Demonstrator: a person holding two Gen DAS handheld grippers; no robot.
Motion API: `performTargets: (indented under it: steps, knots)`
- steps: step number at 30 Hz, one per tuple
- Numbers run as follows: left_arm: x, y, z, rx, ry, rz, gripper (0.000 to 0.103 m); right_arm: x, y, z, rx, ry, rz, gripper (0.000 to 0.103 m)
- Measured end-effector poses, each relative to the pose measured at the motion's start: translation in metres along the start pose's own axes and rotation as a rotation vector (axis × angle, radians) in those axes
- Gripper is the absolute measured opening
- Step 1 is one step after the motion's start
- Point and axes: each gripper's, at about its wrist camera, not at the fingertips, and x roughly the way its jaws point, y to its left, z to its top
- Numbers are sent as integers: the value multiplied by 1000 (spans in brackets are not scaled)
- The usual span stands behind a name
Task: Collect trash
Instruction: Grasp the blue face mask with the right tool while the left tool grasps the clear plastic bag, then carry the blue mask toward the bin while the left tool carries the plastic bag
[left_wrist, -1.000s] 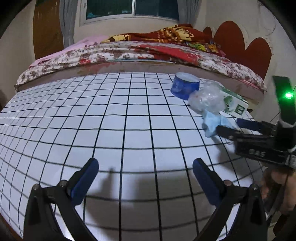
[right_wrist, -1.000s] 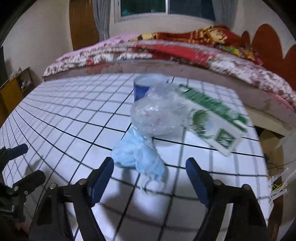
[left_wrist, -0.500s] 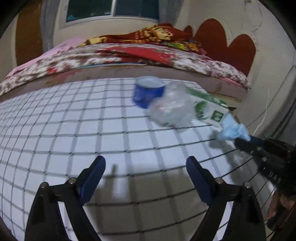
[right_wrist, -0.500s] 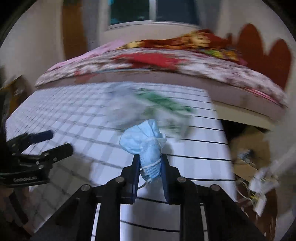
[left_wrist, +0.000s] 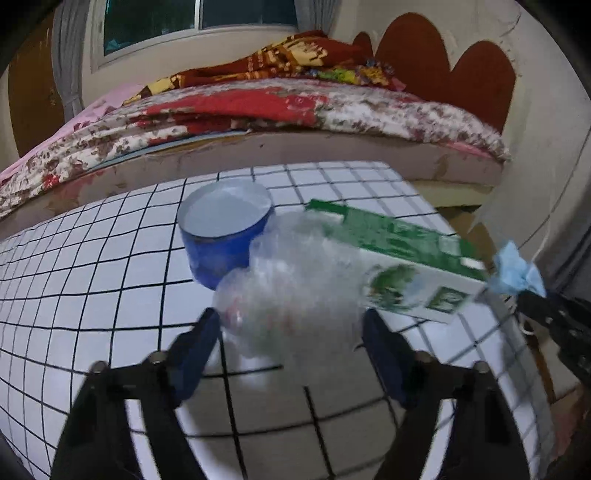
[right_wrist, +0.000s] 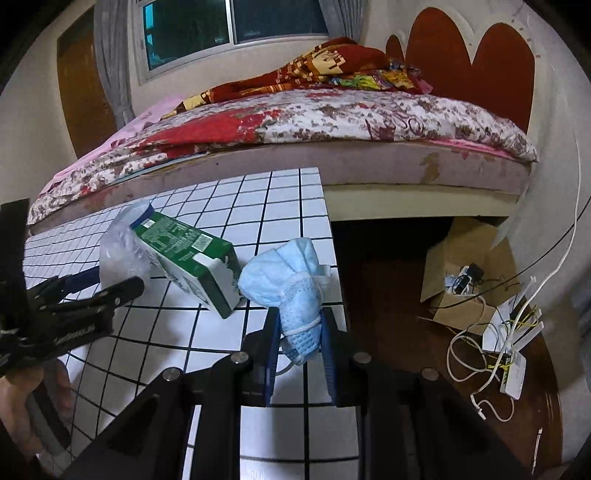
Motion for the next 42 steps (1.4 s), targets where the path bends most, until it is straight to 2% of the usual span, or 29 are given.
performTargets:
  steps: [1,2,4,7,12,16,22,42]
  knots:
    - [2,1,-1,0,8,2,53,2,0,-1,0,6,5,23]
    - [3,4,-2,-3,14,9,48,3,-1,-2,-2,6,10,23]
    - [-3,10,-4,-23,-4,-13,43,0,-1,-6,-4,-3,17,23]
    - [-18,17,-14,-32,-41,-26,40,-8,-1,-12,-1,-26,23,23]
    - [-51,21,-39,-10,-77,-39,40,-27,0,-21,-2,-59,33,23]
    - [-74,11,-59,36,-87,-54,40,-49,4,-31,-2,-85,44,23]
    - [-102,-6,-81,52,-96,-96,40,-88,6,-52,2,-119,52,23]
    - [-200,-79,-147,190,-179,-231,40,-232,-17,-150,1,-227,-32,23]
